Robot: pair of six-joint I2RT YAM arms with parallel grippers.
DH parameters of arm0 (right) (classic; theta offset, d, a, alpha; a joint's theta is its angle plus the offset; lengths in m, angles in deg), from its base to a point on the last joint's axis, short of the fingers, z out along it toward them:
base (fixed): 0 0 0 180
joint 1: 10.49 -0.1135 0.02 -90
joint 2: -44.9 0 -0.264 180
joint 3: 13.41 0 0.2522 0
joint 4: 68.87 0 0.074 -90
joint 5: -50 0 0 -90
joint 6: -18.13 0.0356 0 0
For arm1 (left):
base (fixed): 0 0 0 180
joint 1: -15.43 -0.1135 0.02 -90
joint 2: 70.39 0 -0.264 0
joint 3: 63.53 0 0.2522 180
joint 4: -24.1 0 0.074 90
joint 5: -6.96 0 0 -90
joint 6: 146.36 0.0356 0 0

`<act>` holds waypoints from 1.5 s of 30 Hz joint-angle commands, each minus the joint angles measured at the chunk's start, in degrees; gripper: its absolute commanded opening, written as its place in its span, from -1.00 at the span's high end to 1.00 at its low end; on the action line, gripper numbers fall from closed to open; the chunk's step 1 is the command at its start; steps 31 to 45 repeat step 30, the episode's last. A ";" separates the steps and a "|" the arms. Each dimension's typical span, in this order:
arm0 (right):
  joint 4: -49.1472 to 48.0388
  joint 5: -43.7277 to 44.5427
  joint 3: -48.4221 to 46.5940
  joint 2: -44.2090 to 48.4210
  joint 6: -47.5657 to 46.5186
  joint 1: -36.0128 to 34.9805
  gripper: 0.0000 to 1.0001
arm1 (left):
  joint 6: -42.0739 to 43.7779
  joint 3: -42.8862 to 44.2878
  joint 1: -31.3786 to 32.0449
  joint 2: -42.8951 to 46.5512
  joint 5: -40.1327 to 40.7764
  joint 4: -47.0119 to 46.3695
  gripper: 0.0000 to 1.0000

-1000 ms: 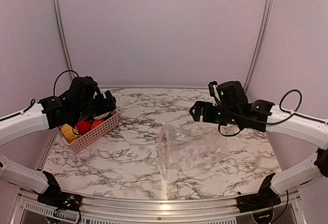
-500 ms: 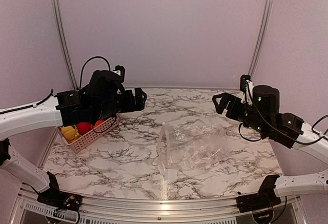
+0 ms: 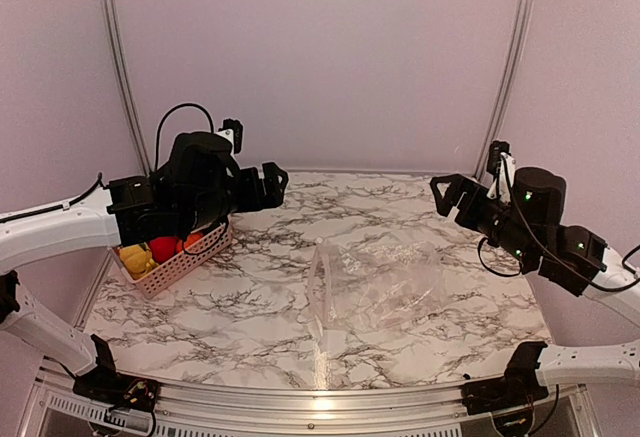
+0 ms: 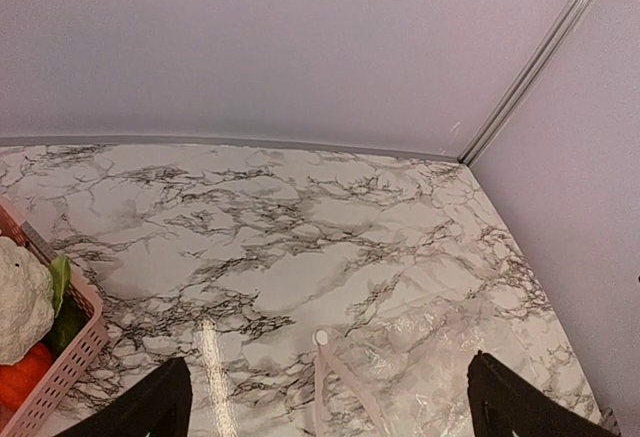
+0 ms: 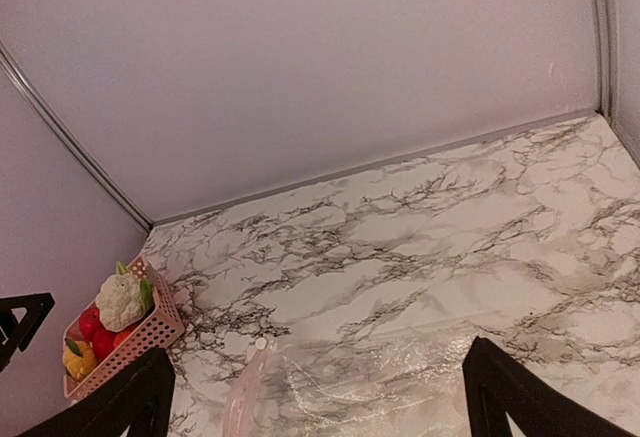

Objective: Open the zip-top bag and remove the fake food
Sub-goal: Reset both arms

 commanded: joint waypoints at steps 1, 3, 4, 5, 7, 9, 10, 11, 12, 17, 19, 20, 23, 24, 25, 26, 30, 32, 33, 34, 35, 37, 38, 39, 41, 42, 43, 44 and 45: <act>0.38 0.29 -2.01 -0.05 -1.49 -0.52 -0.97 | 0.77 -0.40 0.15 1.35 0.86 -1.23 -0.98; 0.68 -0.01 -2.42 -0.08 -1.74 -0.56 -0.97 | 0.89 -0.52 0.19 1.50 0.78 -1.38 -0.98; 0.56 -0.17 -2.49 -0.01 -1.90 -0.52 -0.97 | 0.93 -0.49 0.20 1.65 0.81 -1.41 -0.98; 0.32 -0.54 -2.42 0.21 -2.01 -0.51 -0.97 | 0.93 -0.46 0.20 1.71 0.85 -1.24 -0.98; -0.31 -1.10 -2.43 0.44 -2.56 -0.54 -0.97 | 0.94 -0.46 0.19 1.86 0.94 -1.09 -0.98; -0.20 -1.22 -2.76 0.53 -2.57 -0.52 -0.97 | 0.94 -0.61 0.19 2.07 0.95 -0.93 -0.98; -0.26 -1.37 -2.81 0.56 -2.63 -0.52 -0.97 | 0.88 -0.70 0.19 2.18 1.02 -0.92 -0.98; -0.28 -1.42 -3.02 0.54 -2.76 -0.53 -0.97 | 0.83 -0.79 0.20 2.35 1.10 -0.96 -0.98; -0.35 -1.51 -3.14 0.54 -2.88 -0.52 -0.97 | 0.90 -0.89 0.18 2.47 1.18 -0.96 -0.98; -0.03 -1.21 -3.69 0.53 -2.91 -0.56 -0.97 | 0.84 -1.41 0.19 3.02 1.30 -0.87 -0.98; -0.09 -1.17 -3.54 0.58 -2.78 -0.52 -0.97 | 0.85 -1.56 0.16 3.15 1.22 -0.89 -0.98; -0.07 -1.16 -3.49 0.64 -2.71 -0.59 -0.97 | 0.85 -1.60 0.14 3.19 1.21 -0.78 -0.98; -0.04 -1.16 -3.36 0.76 -2.56 -0.54 -0.97 | 0.85 -1.82 0.15 3.35 1.08 -0.64 -0.98; -0.09 -1.14 -3.35 0.72 -2.57 -0.53 -0.97 | 0.81 -1.87 0.11 3.37 1.04 -0.69 -0.98; 0.04 -1.16 -3.37 0.75 -2.55 -0.52 -0.97 | 0.79 -1.87 0.11 3.37 1.03 -0.63 -0.98; -0.01 -1.20 -3.42 0.72 -2.56 -0.52 -0.97 | 0.77 -1.95 0.13 3.37 1.03 -0.67 -0.98; 0.01 -1.34 -3.34 0.47 -2.66 -0.52 -0.97 | 0.76 -1.87 0.11 3.37 0.95 -0.71 -0.98; 0.01 -1.34 -3.34 0.47 -2.66 -0.52 -0.97 | 0.76 -1.87 0.11 3.37 0.95 -0.71 -0.98; 0.01 -1.34 -3.34 0.47 -2.66 -0.52 -0.97 | 0.76 -1.87 0.11 3.37 0.95 -0.71 -0.98; 0.01 -1.34 -3.34 0.47 -2.66 -0.52 -0.97 | 0.76 -1.87 0.11 3.37 0.95 -0.71 -0.98; 0.01 -1.34 -3.34 0.47 -2.66 -0.52 -0.97 | 0.76 -1.87 0.11 3.37 0.95 -0.71 -0.98; 0.01 -1.34 -3.34 0.47 -2.66 -0.52 -0.97 | 0.76 -1.87 0.11 3.37 0.95 -0.71 -0.98; 0.01 -1.34 -3.34 0.47 -2.66 -0.52 -0.97 | 0.76 -1.87 0.11 3.37 0.95 -0.71 -0.98; 0.01 -1.34 -3.34 0.47 -2.66 -0.52 -0.97 | 0.76 -1.87 0.11 3.37 0.95 -0.71 -0.98; 0.01 -1.34 -3.34 0.47 -2.66 -0.52 -0.97 | 0.76 -1.87 0.11 3.37 0.95 -0.71 -0.98; 0.01 -1.34 -3.34 0.47 -2.66 -0.52 -0.97 | 0.76 -1.87 0.11 3.37 0.95 -0.71 -0.98; 0.01 -1.34 -3.34 0.47 -2.66 -0.52 -0.97 | 0.76 -1.87 0.11 3.37 0.95 -0.71 -0.98; 0.01 -1.34 -3.34 0.47 -2.66 -0.52 -0.97 | 0.76 -1.87 0.11 3.37 0.95 -0.71 -0.98; 0.01 -1.34 -3.34 0.47 -2.66 -0.52 -0.97 | 0.76 -1.87 0.11 3.37 0.95 -0.71 -0.98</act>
